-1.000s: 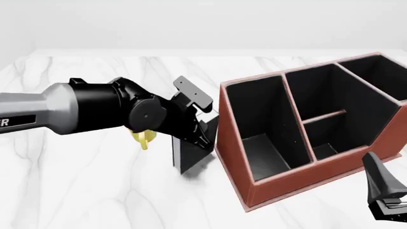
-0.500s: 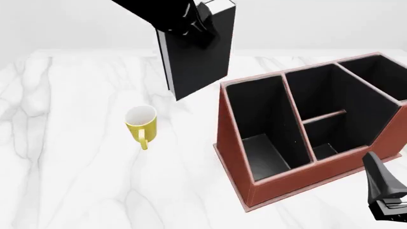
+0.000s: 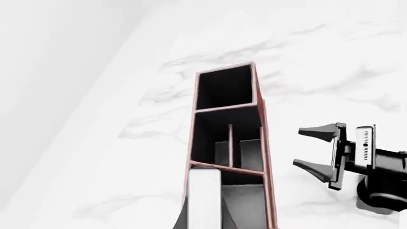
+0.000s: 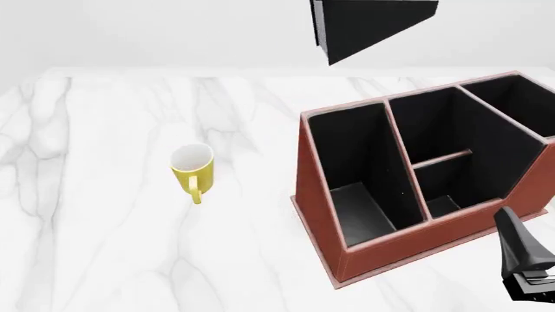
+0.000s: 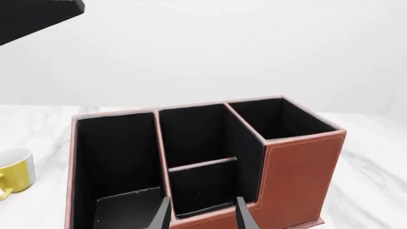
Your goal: Pick up the book and place it in the back compartment of the caddy.
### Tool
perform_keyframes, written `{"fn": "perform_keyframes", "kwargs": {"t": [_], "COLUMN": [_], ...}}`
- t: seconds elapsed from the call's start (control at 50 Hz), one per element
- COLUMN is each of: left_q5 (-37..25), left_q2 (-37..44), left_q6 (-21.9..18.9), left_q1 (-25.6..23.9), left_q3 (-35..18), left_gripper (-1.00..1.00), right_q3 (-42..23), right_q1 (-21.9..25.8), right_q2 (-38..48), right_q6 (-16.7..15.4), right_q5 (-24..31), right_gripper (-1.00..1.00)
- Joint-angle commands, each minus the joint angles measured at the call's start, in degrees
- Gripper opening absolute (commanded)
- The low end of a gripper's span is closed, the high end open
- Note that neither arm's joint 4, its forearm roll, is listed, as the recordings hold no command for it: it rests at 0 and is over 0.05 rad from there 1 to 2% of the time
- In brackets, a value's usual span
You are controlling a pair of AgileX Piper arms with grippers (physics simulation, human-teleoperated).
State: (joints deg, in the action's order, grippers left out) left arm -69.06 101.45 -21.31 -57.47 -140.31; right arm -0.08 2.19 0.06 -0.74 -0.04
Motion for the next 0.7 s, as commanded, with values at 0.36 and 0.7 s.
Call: {"fn": "perform_keyframes", "kwargs": {"t": [0.36,0.7], "left_q5": [21.9,27.5], "left_q2": [5.3,8.2], "left_q6": [5.6,4.9], "left_q1": [-14.2,-12.8], "left_q3": [5.5,13.1], "left_gripper": [-1.0,-1.0], "right_q3": [0.0,0.0], "right_q1": [0.0,-0.2], "right_q2": [0.1,0.0], "right_q6": [0.1,0.6], "right_q5": [0.2,0.3], "right_gripper": [1.0,1.0]}}
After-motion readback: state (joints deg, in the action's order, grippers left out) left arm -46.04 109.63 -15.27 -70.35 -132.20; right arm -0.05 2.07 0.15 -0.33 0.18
